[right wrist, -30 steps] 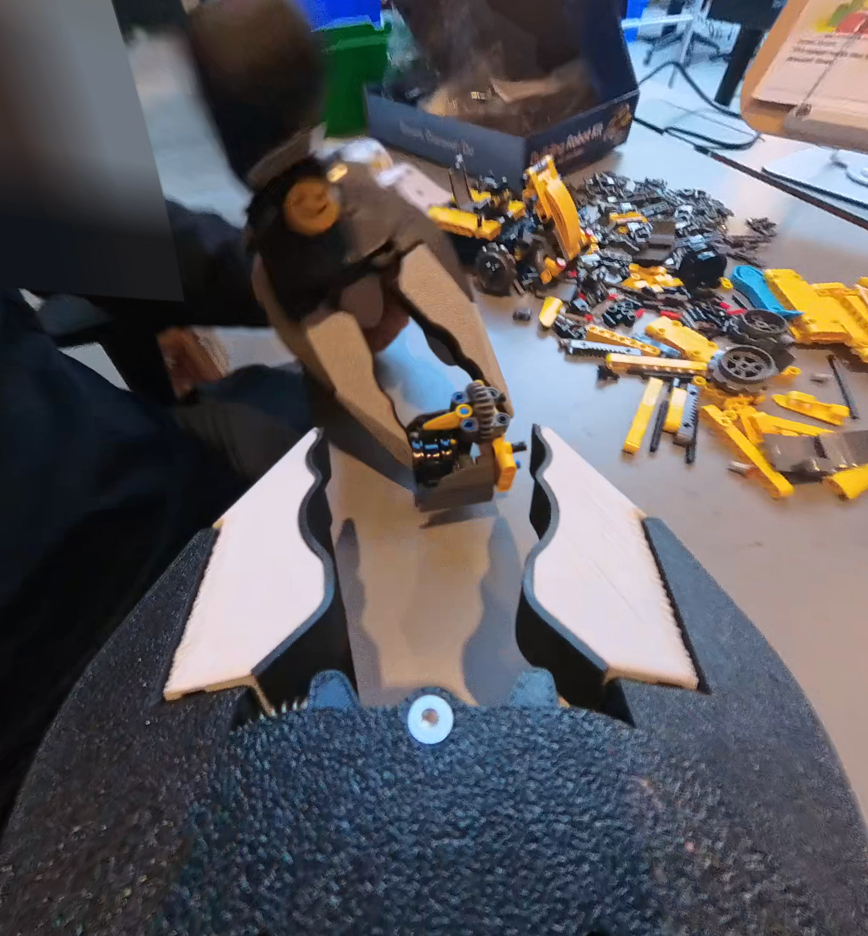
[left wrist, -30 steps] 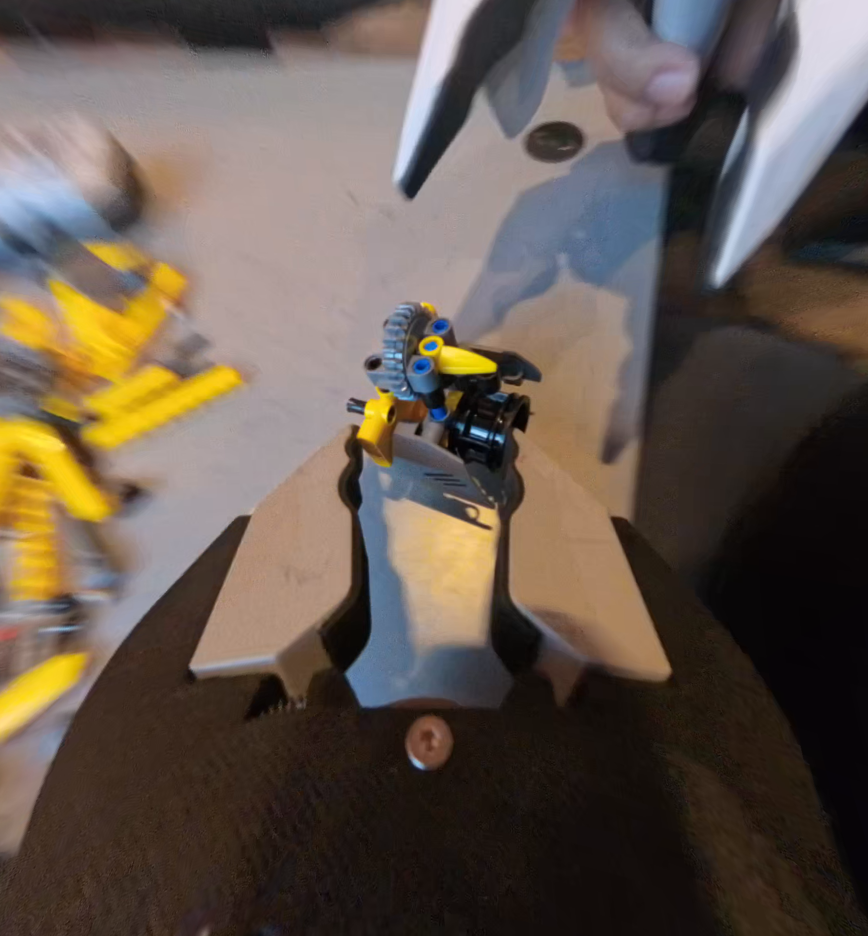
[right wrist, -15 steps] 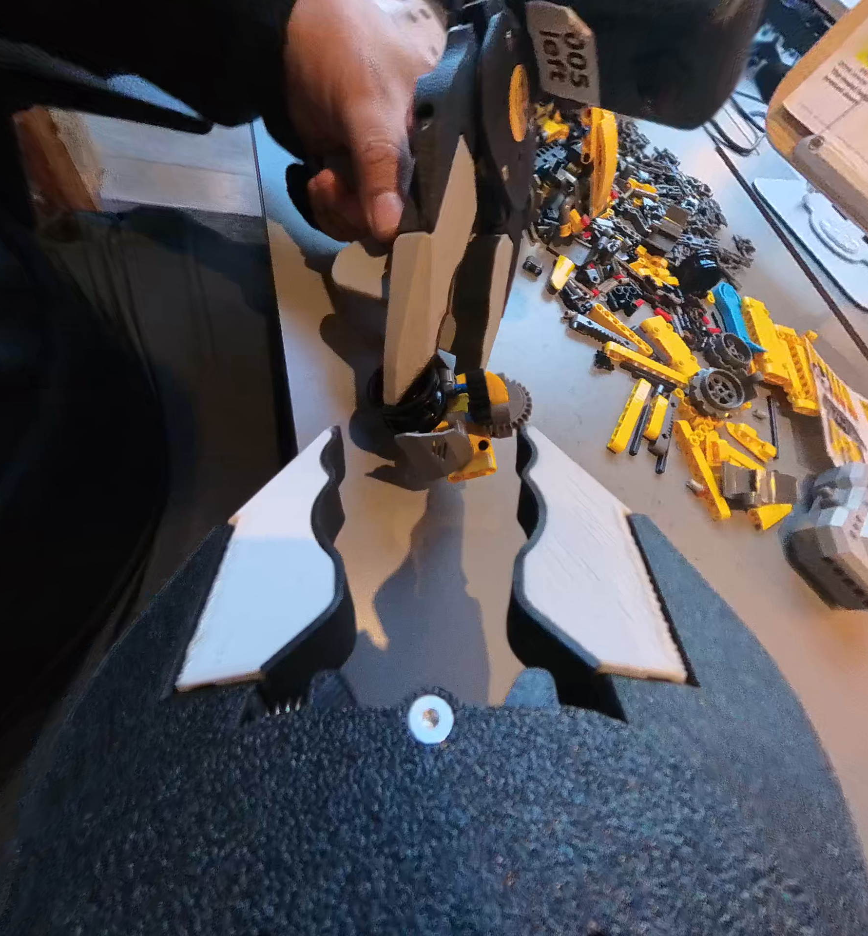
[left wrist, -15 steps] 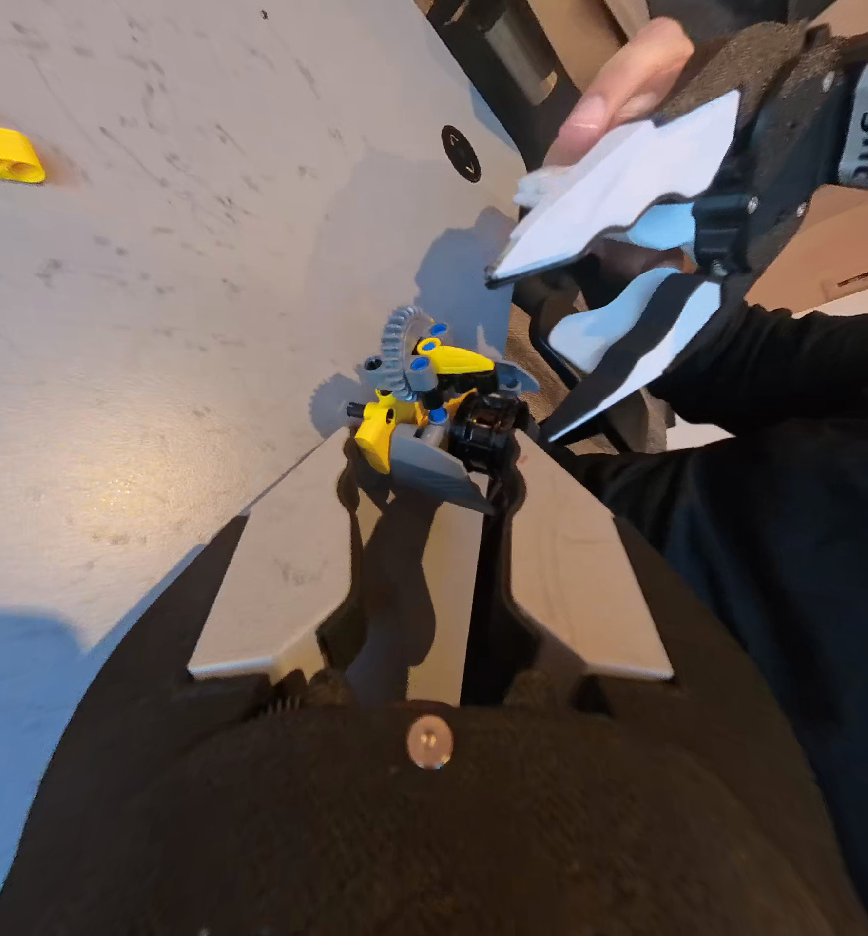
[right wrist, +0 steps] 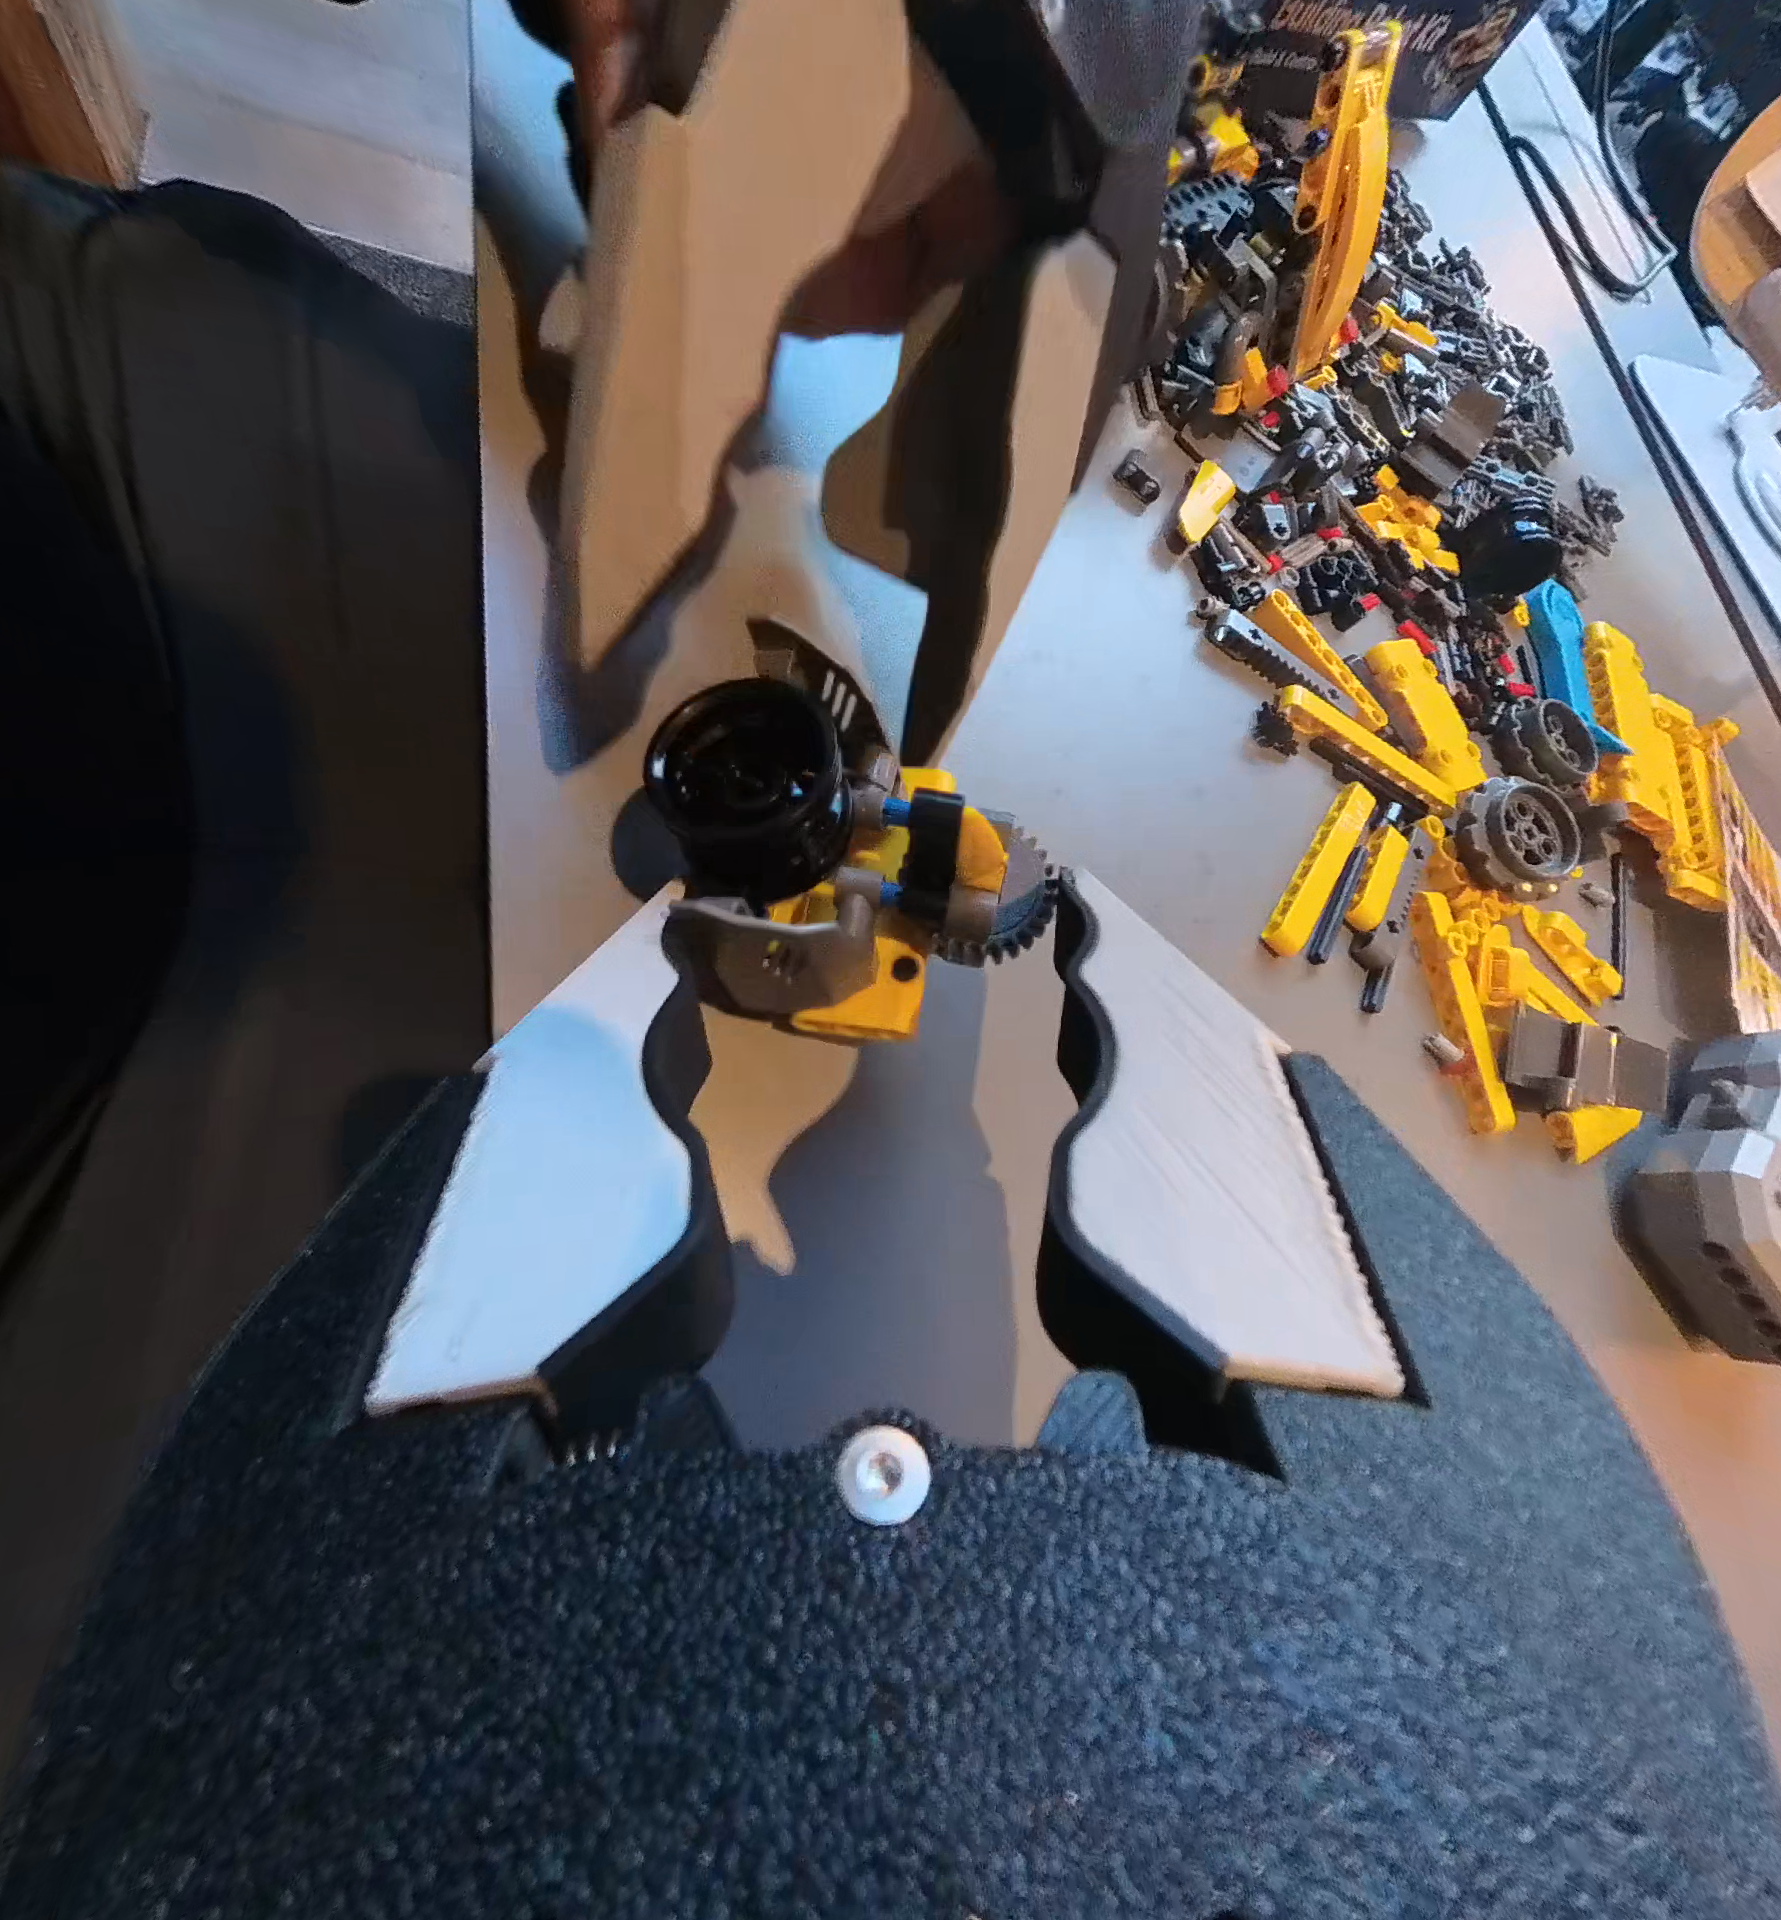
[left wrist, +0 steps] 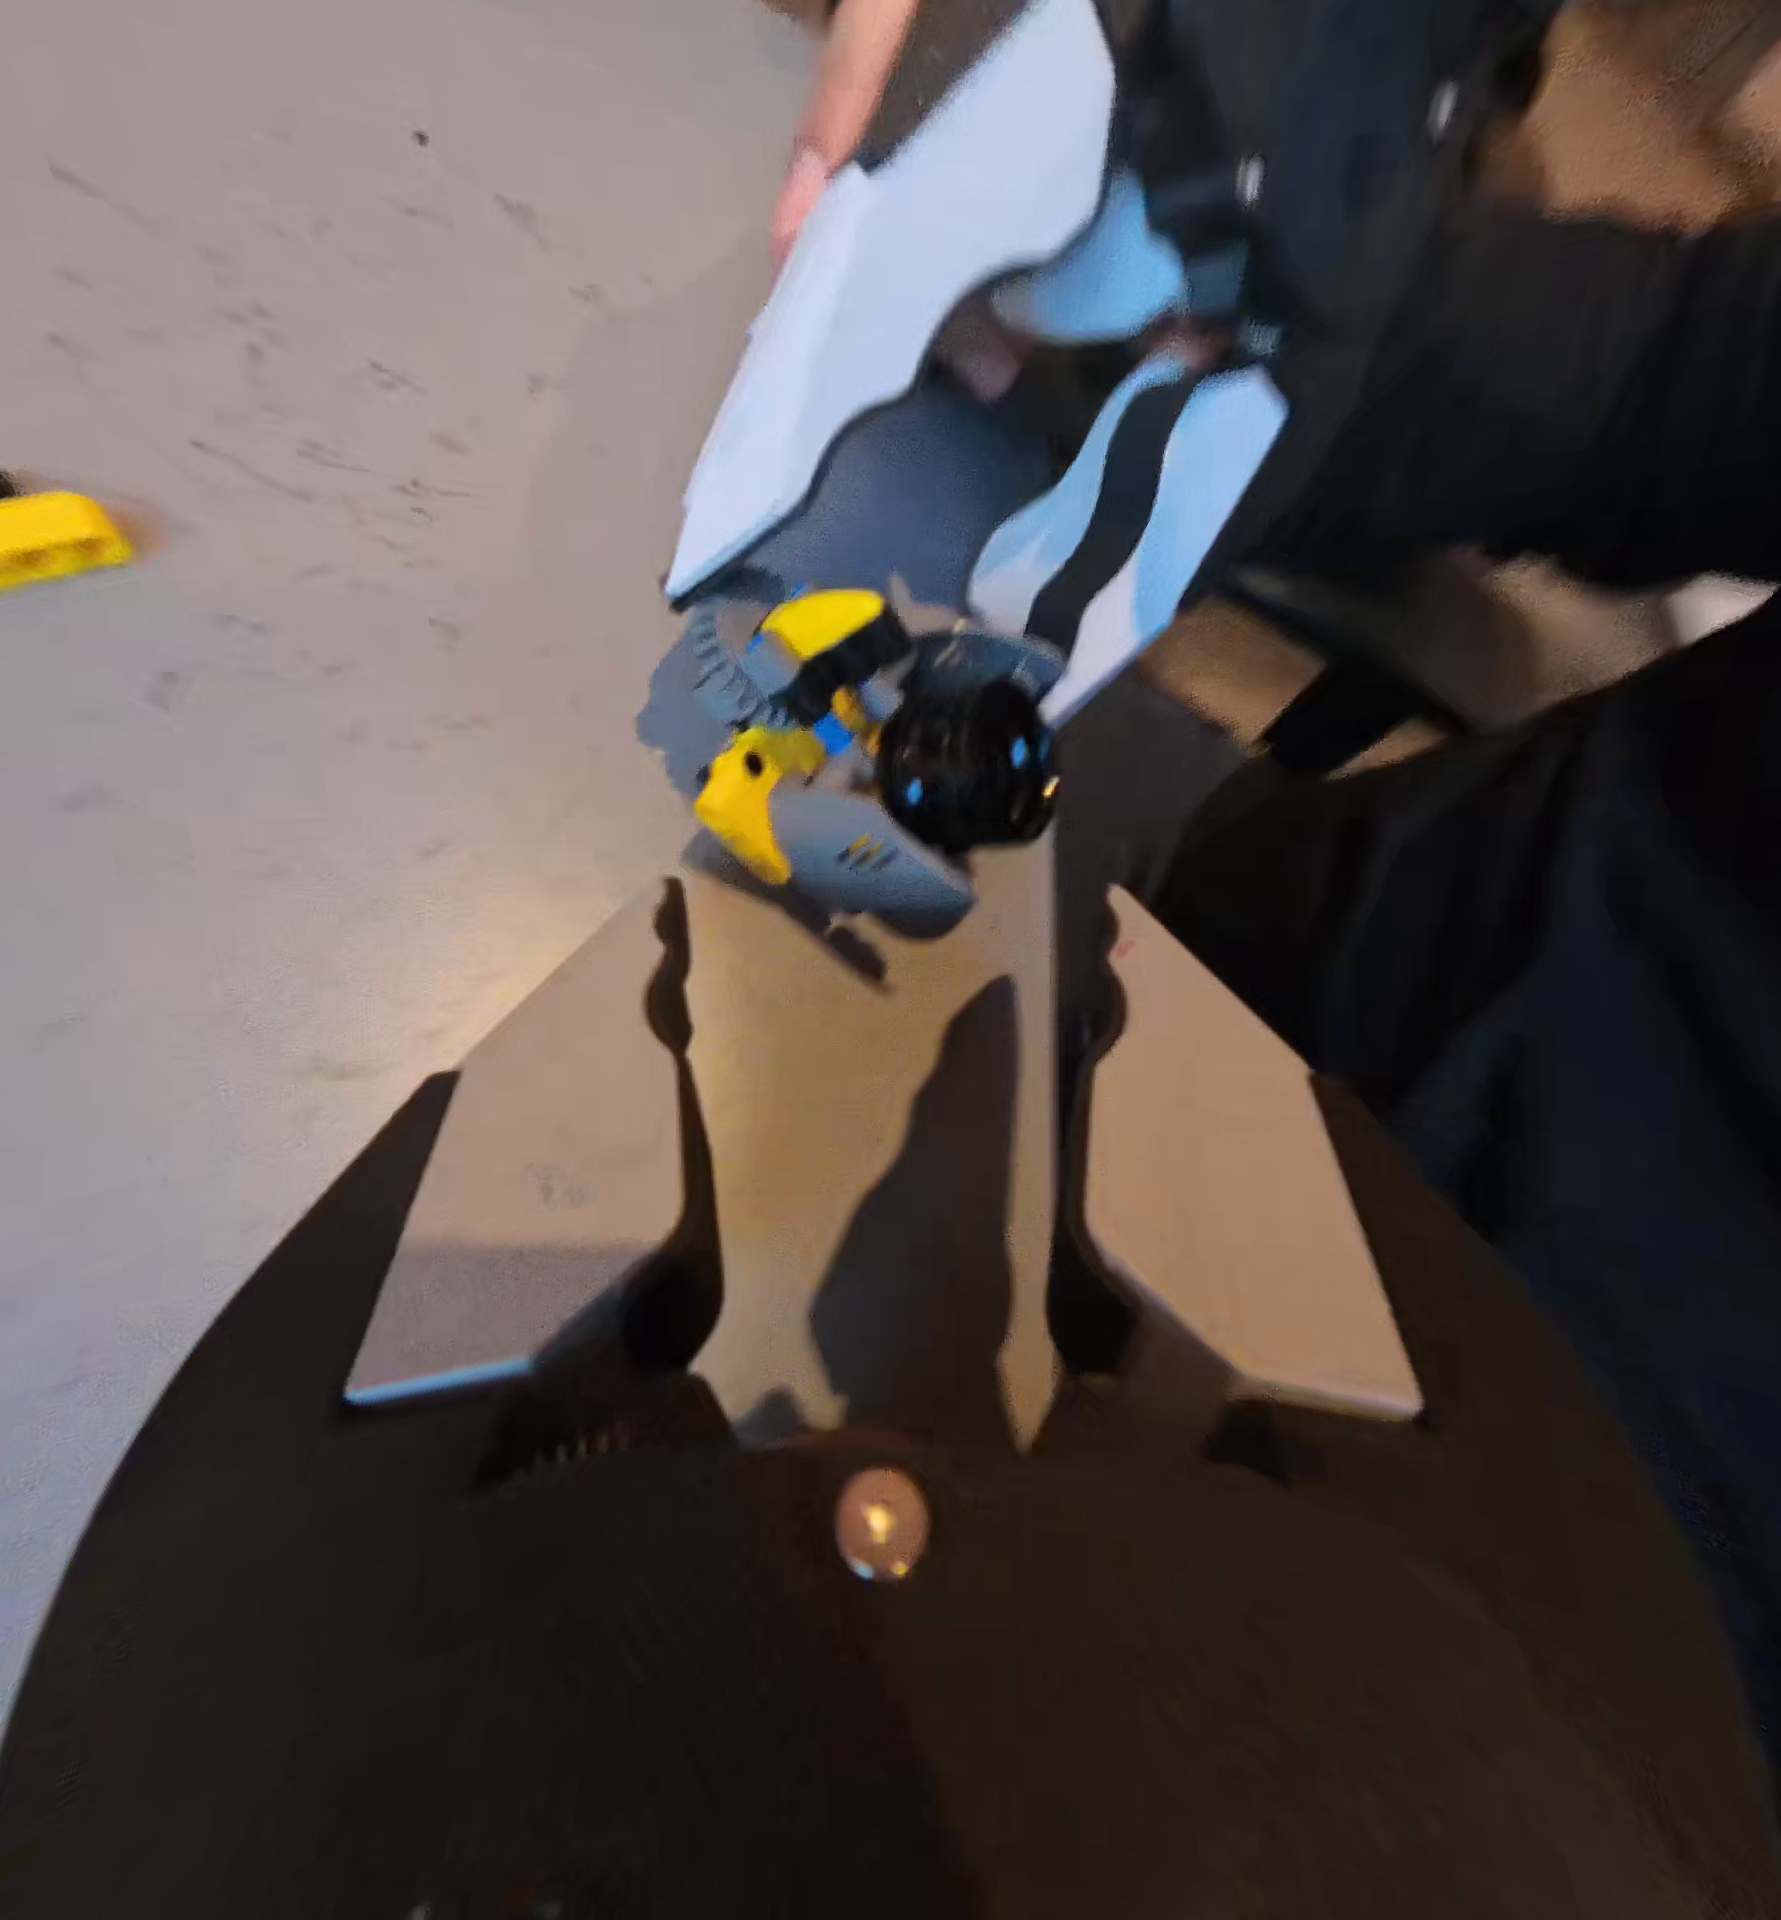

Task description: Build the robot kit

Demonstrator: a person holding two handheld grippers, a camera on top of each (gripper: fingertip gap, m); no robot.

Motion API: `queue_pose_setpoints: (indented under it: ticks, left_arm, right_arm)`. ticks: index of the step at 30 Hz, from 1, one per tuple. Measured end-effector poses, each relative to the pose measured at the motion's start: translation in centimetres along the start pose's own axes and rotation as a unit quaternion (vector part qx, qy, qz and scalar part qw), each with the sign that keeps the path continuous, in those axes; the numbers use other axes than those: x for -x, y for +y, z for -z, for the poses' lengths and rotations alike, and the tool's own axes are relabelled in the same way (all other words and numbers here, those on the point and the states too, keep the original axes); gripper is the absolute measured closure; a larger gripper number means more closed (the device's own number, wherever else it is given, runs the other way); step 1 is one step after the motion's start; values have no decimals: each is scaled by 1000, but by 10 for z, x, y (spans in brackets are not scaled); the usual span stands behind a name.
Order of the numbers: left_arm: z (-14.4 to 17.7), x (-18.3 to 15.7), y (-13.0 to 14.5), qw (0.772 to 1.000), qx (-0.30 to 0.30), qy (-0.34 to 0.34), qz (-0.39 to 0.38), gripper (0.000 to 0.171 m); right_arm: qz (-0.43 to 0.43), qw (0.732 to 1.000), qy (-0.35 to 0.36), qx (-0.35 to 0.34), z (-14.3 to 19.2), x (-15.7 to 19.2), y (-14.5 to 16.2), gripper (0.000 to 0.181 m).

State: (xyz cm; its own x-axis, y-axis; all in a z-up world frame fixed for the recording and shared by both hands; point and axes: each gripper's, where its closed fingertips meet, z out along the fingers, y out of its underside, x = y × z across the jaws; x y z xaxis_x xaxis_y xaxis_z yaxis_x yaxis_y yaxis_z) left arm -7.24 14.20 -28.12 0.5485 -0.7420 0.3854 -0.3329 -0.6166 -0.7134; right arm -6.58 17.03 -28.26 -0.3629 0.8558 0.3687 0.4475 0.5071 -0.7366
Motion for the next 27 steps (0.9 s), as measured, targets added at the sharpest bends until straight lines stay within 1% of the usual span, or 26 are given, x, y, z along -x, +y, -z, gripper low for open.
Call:
queue_pose_setpoints:
  ticks: [1, 2, 3, 5, 6, 7, 8, 9, 11, 14, 17, 20, 24, 27]
  left_arm:
    - [5, 8, 4, 998, 10, -36, -46, 92]
    - [10, 15, 5, 992, 15, -75, -101, 92]
    - [14, 18, 3, 981, 16, -101, -166, 94]
    - [18, 14, -5, 947, 2, -127, -296, 105]
    - [17, 11, -9, 928, -10, -133, -348, 111]
    - [16, 9, -12, 912, -16, -137, -386, 121]
    - [13, 8, -13, 903, -14, -136, -408, 130]
    - [10, 9, -13, 900, -7, -132, -416, 133]
    - [3, 7, -11, 906, 2, -108, -410, 136]
    - [0, 1, -12, 911, -18, -84, -402, 142]
    - [1, -5, -15, 919, -33, -72, -386, 138]
    - [0, -6, -14, 922, -35, -67, -379, 149]
    - [-5, -3, -11, 926, -31, -61, -371, 150]
    - [-4, -4, -10, 926, -33, -58, -372, 151]
  right_arm:
    - [-2, 1000, -4, 0, 0, 0, 1, 115]
    - [-3, 1000, -9, -1, 0, 0, 1, 115]
    - [-2, 1000, -13, -2, 0, 0, 1, 115]
    - [-3, 1000, -22, -3, 0, 0, 1, 115]
    - [-4, 1000, -26, -2, -1, 0, 2, 116]
    - [-4, 1000, -31, -2, -1, 0, 2, 116]
    - [-5, 999, -33, 0, -2, 0, 3, 116]
    - [-4, 999, -36, 4, -3, 1, 4, 117]
    - [0, 999, -41, 11, -5, 3, 6, 118]
    - [-6, 999, -48, 13, -5, 3, 6, 120]
    - [-13, 998, -53, 13, -5, 3, 7, 120]
    - [-26, 998, -55, -1, -2, 0, 4, 117]
    - [-36, 998, -51, -20, 6, -4, 4, 116]
    - [-39, 997, -51, -38, 18, -6, 6, 126]
